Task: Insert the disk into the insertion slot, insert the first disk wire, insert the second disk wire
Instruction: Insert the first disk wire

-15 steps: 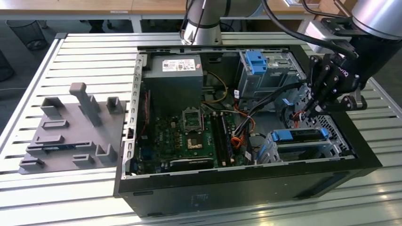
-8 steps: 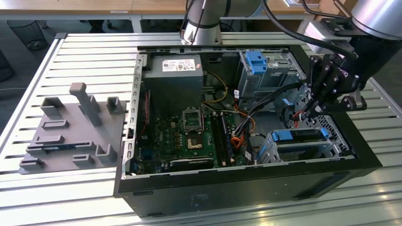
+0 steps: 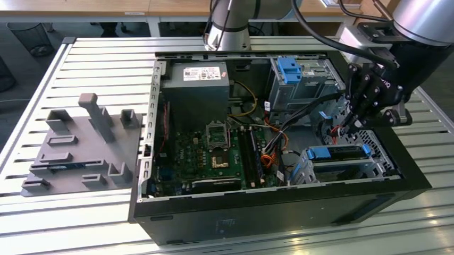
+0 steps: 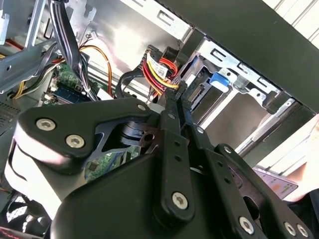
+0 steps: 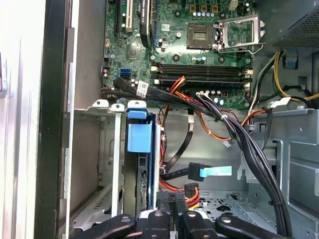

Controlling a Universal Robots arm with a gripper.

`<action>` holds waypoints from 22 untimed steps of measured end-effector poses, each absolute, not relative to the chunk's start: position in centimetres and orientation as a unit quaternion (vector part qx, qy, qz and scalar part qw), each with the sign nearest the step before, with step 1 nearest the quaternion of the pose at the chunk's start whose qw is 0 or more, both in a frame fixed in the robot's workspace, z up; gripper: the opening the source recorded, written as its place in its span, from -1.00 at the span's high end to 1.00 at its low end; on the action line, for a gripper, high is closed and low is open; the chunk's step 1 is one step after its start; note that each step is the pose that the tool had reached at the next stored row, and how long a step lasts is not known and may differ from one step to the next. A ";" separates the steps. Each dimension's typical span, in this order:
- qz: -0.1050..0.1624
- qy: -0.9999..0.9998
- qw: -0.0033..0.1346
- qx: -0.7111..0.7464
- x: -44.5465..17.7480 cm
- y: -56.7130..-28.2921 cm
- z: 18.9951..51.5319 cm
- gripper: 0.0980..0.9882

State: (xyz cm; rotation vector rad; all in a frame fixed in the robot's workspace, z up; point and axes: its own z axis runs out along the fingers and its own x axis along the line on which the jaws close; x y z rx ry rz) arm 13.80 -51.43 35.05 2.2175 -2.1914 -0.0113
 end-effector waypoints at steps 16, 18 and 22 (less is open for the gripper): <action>0.002 -0.703 0.004 0.711 13.4 -52.1 34.7 0.86; 0.002 -0.703 0.004 0.711 13.5 -52.1 34.7 0.86; 0.002 -0.703 0.004 0.711 13.4 -52.4 34.5 0.86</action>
